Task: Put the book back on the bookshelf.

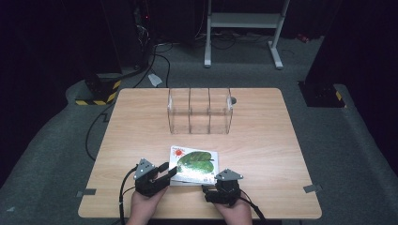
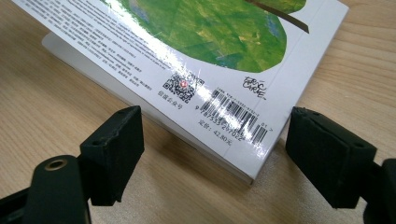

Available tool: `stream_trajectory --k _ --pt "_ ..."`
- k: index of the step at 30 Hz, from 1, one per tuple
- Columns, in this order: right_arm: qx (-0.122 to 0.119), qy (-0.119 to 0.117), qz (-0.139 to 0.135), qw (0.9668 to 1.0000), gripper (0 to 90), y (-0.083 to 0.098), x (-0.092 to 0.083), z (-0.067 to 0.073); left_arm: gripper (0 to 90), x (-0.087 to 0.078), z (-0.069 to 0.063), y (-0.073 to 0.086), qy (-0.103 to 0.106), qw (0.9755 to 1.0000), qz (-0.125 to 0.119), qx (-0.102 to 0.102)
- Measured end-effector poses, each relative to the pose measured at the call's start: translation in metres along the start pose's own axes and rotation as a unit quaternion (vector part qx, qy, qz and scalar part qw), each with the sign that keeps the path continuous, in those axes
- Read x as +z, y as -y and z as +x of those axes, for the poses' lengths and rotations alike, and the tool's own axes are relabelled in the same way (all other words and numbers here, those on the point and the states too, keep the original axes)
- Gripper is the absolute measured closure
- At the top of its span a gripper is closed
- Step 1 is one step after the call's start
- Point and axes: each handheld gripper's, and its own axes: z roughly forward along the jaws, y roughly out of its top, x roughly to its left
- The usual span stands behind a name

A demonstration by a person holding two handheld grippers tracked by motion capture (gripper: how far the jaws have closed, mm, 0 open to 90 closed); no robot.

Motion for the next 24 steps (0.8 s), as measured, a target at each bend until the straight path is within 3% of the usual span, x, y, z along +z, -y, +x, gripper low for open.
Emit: stream_trajectory --k 12,19,24 --pt "0.012 0.014 -0.004 0.9998 28.3 0.001 0.0 -0.002 56.3 -0.001 0.001 -0.001 0.008 1.0 -0.001 0.002" --pt "0.013 0.014 -0.005 0.9998 28.5 0.001 0.0 -0.002 47.9 0.002 0.013 -0.002 0.013 0.9996 0.011 -0.021" --pt "0.02 0.009 -0.007 0.9997 28.5 0.001 -0.001 -0.003 39.7 0.016 0.023 0.0 0.041 0.9967 0.042 -0.056"
